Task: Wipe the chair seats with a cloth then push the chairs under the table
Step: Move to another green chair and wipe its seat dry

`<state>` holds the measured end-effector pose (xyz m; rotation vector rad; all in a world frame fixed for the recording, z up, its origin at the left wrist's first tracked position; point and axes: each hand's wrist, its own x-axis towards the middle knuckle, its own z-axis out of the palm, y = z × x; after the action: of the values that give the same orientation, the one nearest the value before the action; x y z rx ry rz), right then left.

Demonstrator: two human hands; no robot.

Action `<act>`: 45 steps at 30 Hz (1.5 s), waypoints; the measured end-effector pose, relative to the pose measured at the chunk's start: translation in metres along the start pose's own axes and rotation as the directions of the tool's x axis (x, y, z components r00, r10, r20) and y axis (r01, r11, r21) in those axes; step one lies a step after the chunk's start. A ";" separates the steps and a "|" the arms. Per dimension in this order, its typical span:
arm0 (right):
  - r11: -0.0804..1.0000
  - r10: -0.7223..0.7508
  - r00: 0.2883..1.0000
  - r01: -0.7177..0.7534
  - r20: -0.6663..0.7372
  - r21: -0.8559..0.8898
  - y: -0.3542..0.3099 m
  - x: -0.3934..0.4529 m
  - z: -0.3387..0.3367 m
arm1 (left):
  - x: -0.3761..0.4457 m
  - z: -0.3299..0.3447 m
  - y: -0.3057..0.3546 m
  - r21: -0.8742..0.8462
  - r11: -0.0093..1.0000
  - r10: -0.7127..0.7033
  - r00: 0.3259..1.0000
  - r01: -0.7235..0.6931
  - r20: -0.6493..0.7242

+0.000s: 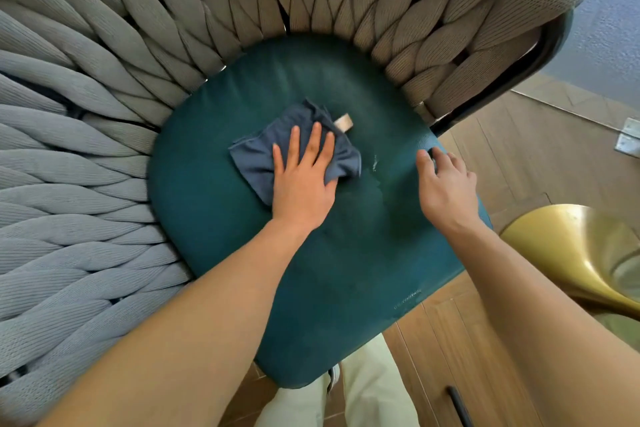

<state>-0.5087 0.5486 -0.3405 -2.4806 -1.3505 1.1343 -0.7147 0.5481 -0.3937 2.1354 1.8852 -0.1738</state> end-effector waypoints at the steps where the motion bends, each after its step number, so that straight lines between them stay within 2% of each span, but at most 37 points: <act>1: 1.000 0.004 1.000 -0.004 0.006 0.009 0.000 0.000 -0.001 | -0.011 0.003 -0.012 0.015 0.998 0.056 0.998 -0.056 0.002; 3: 1.000 0.015 1.000 -0.015 0.013 0.014 -0.001 0.000 -0.001 | -0.023 0.005 -0.038 0.047 0.999 0.002 1.000 -0.002 0.011; 5: 1.000 0.017 1.000 -0.017 0.008 0.009 -0.001 -0.001 0.000 | -0.014 0.001 -0.045 0.050 0.979 -0.200 0.980 0.199 0.017; 7: 1.000 0.013 1.000 -0.013 -0.005 -0.011 0.000 -0.002 0.002 | 0.012 -0.005 -0.026 -0.081 0.906 -0.418 0.908 0.415 -0.026; 9: 0.999 0.008 1.000 -0.009 -0.014 -0.035 0.000 -0.003 0.004 | 0.040 -0.012 0.004 -0.226 0.822 -0.541 0.841 0.523 -0.020; 10: 0.999 0.007 1.000 -0.007 -0.014 -0.040 0.001 -0.002 0.005 | 0.048 -0.013 0.017 -0.246 0.821 -0.535 0.845 0.516 -0.014; 11: 0.999 0.007 1.000 -0.007 -0.011 -0.040 0.001 -0.002 0.005 | 0.051 -0.011 0.027 -0.213 0.867 -0.465 0.885 0.451 -0.020; 13: 0.999 0.013 1.000 -0.013 -0.001 -0.032 0.002 -0.001 0.004 | 0.037 -0.004 0.035 -0.055 0.986 -0.157 0.987 0.155 -0.033; 14: 1.000 0.018 1.000 -0.018 0.005 -0.025 0.001 -0.001 0.003 | 0.025 -0.001 0.029 0.003 1.000 0.028 0.999 -0.028 -0.025; 15: 1.000 0.021 1.000 -0.021 0.011 -0.017 0.001 -0.002 0.002 | 0.016 0.002 0.016 0.032 0.984 0.176 0.984 -0.176 -0.019; 16: 1.000 0.025 1.000 -0.025 0.017 -0.007 0.000 -0.002 0.000 | 0.008 0.005 0.001 0.040 0.963 0.266 0.964 -0.265 -0.022; 17: 1.000 0.027 0.999 -0.027 0.023 0.002 -0.001 -0.002 -0.001 | 0.003 0.006 -0.014 0.045 0.958 0.286 0.958 -0.285 -0.032; 18: 0.999 0.030 0.999 -0.030 0.028 0.012 -0.002 -0.002 -0.002 | 0.002 0.005 -0.026 0.045 0.974 0.225 0.974 -0.223 -0.035; 20: 0.999 0.031 0.999 -0.032 0.032 0.022 -0.002 -0.003 -0.003 | 0.013 0.000 -0.026 0.013 0.998 -0.065 0.997 0.065 -0.031; 22: 0.999 0.028 0.999 -0.029 0.029 0.022 -0.002 -0.004 -0.004 | 0.033 -0.007 0.002 -0.102 0.931 -0.356 0.933 0.350 -0.048; 24: 0.999 0.028 0.999 -0.029 0.033 0.030 -0.001 -0.004 -0.004 | 0.048 -0.012 0.037 -0.202 0.880 -0.444 0.895 0.430 -0.029; 25: 0.999 0.024 0.999 -0.025 0.040 0.032 0.000 -0.004 -0.005 | 0.050 -0.012 0.051 -0.191 0.901 -0.400 0.916 0.389 -0.021; 27: 0.999 0.005 0.999 -0.007 0.050 0.049 0.001 -0.003 -0.008 | 0.035 -0.004 0.063 -0.067 0.989 -0.132 0.991 0.130 -0.025; 28: 0.997 -0.007 0.999 0.003 0.048 0.074 0.002 -0.004 -0.010 | 0.021 0.000 0.058 -0.007 0.999 0.053 0.999 -0.053 -0.001; 29: 0.994 -0.012 0.999 0.007 0.046 0.112 0.002 -0.005 -0.012 | 0.009 0.003 0.046 0.027 0.978 0.207 0.978 -0.208 0.020; 30: 0.988 -0.014 0.999 0.006 0.049 0.151 0.003 -0.006 -0.014 | -0.001 0.006 0.028 0.044 0.953 0.300 0.953 -0.301 0.027; 31: 0.983 -0.013 0.998 0.003 0.055 0.183 0.005 -0.007 -0.016 | -0.009 0.009 0.009 0.065 0.947 0.312 0.950 -0.313 0.026; 32: 0.979 -0.013 0.998 0.001 0.056 0.203 0.008 -0.007 -0.019 | -0.015 0.008 -0.007 0.095 0.965 0.241 0.970 -0.243 0.031; 34: 0.973 -0.013 1.000 0.008 0.021 0.232 0.015 -0.008 -0.022 | -0.012 0.002 -0.022 0.122 0.992 -0.035 0.998 0.029 0.044; 35: 0.971 -0.017 1.000 0.018 -0.007 0.240 0.018 -0.010 -0.022 | -0.004 -0.001 -0.018 0.107 0.981 -0.164 0.986 0.161 0.027; 37: 0.970 -0.019 0.999 0.029 -0.046 0.242 0.025 -0.014 -0.021 | 0.018 -0.006 0.008 -0.027 0.939 -0.342 0.940 0.342 -0.004; 39: 0.968 -0.002 0.998 0.018 -0.063 0.252 0.033 -0.019 -0.018 | 0.039 -0.009 0.043 -0.165 0.901 -0.406 0.914 0.400 -0.003; 40: 0.968 0.009 0.998 0.009 -0.068 0.251 0.037 -0.021 -0.016 | 0.044 -0.008 0.059 -0.168 0.916 -0.368 0.930 0.363 0.006; 42: 0.973 0.042 0.996 -0.022 -0.080 0.229 0.044 -0.025 -0.011 | 0.037 0.000 0.082 -0.060 0.989 -0.133 0.991 0.133 0.001; 44: 0.974 0.083 0.991 -0.060 -0.102 0.217 0.050 -0.029 -0.008 | 0.016 0.006 0.078 0.020 0.989 0.147 0.989 -0.148 0.016; 45: 0.972 0.105 0.989 -0.079 -0.108 0.220 0.053 -0.031 -0.008 | 0.008 0.008 0.066 0.036 0.971 0.234 0.972 -0.235 0.026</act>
<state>-0.4772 0.4956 -0.3386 -2.4318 -1.0315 1.0676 -0.6477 0.5459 -0.3950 2.3508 1.6122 -0.1835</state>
